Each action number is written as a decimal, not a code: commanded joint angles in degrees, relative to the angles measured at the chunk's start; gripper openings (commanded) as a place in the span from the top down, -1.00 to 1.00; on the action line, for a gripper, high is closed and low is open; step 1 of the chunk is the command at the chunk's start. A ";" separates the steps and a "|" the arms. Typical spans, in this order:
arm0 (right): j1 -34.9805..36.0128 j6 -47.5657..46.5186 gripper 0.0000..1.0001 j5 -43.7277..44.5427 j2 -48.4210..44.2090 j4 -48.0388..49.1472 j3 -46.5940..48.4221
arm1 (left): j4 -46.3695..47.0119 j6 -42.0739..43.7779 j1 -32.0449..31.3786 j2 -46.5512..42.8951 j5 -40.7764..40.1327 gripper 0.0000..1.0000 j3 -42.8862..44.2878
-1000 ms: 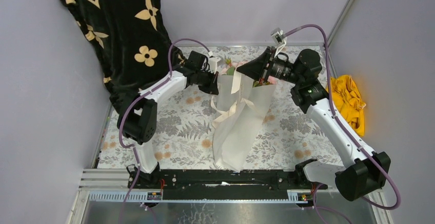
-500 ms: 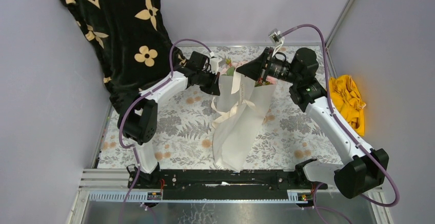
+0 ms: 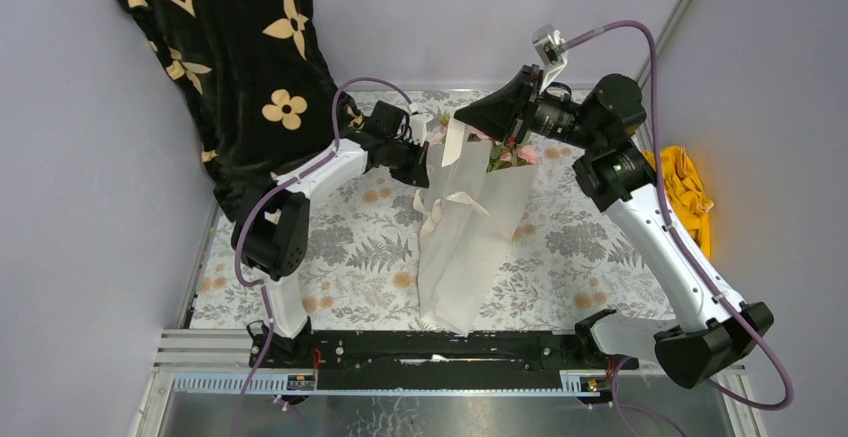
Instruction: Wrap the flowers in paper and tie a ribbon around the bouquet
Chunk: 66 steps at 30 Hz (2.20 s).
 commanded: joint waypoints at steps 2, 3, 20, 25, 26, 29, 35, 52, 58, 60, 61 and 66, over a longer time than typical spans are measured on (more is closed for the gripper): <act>0.34 -0.37 1.00 0.10 -0.52 0.90 0.13 | 1.15 -0.40 -0.54 -0.28 0.09 1.00 2.26; 0.34 -0.12 1.00 0.07 -0.47 1.37 -0.14 | 0.90 -0.29 -0.61 -0.31 0.10 1.00 2.33; 4.25 0.74 1.00 1.63 11.83 3.98 6.18 | -5.65 0.59 -4.72 -2.46 0.32 1.00 9.28; 6.52 0.02 1.00 3.06 16.50 0.72 10.40 | -6.09 0.81 -4.61 -2.42 -0.76 1.00 9.31; 5.28 0.31 1.00 3.47 16.75 -0.67 11.03 | -5.91 1.43 -3.56 -2.44 -1.39 1.00 6.84; -16.14 8.31 1.00 9.22 6.63 0.06 6.16 | -3.05 4.80 11.63 -1.95 -9.56 1.00 -4.30; -65.90 13.38 1.00 20.74 -10.60 -2.31 -11.08 | -0.42 17.81 38.35 -1.18 -17.08 1.00 -17.97; -81.47 16.46 1.00 25.60 -3.68 -5.61 -13.51 | 3.84 29.19 52.42 -5.53 -21.98 1.00 -26.02; -82.14 13.79 1.00 27.17 -2.37 -5.88 -16.33 | 4.41 31.56 52.57 -5.45 -23.97 1.00 -26.13; -82.19 12.86 1.00 27.96 -2.11 -6.73 -15.21 | 5.27 31.96 52.96 -5.31 -25.29 1.00 -26.12; -82.19 12.70 1.00 28.06 -1.57 -7.29 -14.32 | 5.69 32.11 53.24 -5.25 -25.82 1.00 -26.14; -82.82 13.24 1.00 27.45 -0.05 -7.35 -13.16 | 6.81 32.53 53.83 -4.14 -26.95 1.00 -25.93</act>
